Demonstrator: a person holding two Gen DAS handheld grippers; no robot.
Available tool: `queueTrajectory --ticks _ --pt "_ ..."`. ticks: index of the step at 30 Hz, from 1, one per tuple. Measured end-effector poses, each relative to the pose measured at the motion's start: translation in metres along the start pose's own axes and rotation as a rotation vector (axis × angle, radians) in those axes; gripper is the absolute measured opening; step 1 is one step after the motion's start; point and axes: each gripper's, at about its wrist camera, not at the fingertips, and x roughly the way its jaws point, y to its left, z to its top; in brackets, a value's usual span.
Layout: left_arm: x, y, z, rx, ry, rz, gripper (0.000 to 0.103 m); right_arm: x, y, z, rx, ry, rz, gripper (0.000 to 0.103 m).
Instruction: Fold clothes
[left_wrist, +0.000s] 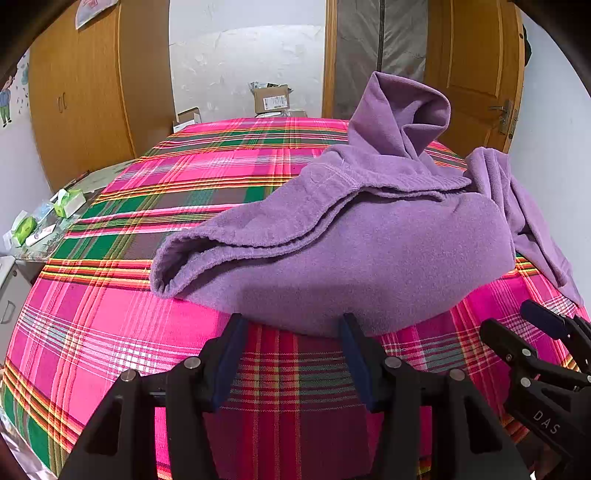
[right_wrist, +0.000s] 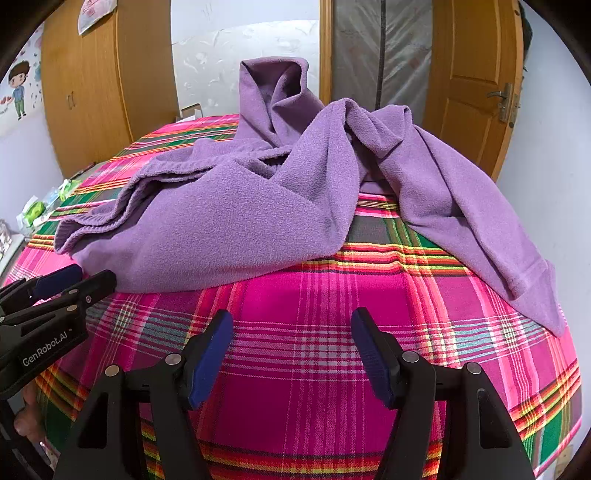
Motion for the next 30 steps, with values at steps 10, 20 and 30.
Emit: queueTrajectory --ticks 10,20,30 --pt "-0.0047 -0.0039 -0.0027 0.004 -0.001 0.004 0.053 -0.0006 0.0006 -0.0019 -0.002 0.001 -0.002 0.069" --pt "-0.0043 -0.0061 -0.0020 -0.003 -0.008 0.004 0.053 -0.0018 0.0010 -0.0025 0.000 0.001 0.000 0.069" --pt "-0.0038 -0.0019 -0.0023 -0.009 -0.010 -0.001 0.054 0.0002 -0.0008 0.0005 -0.003 0.010 0.003 0.071"
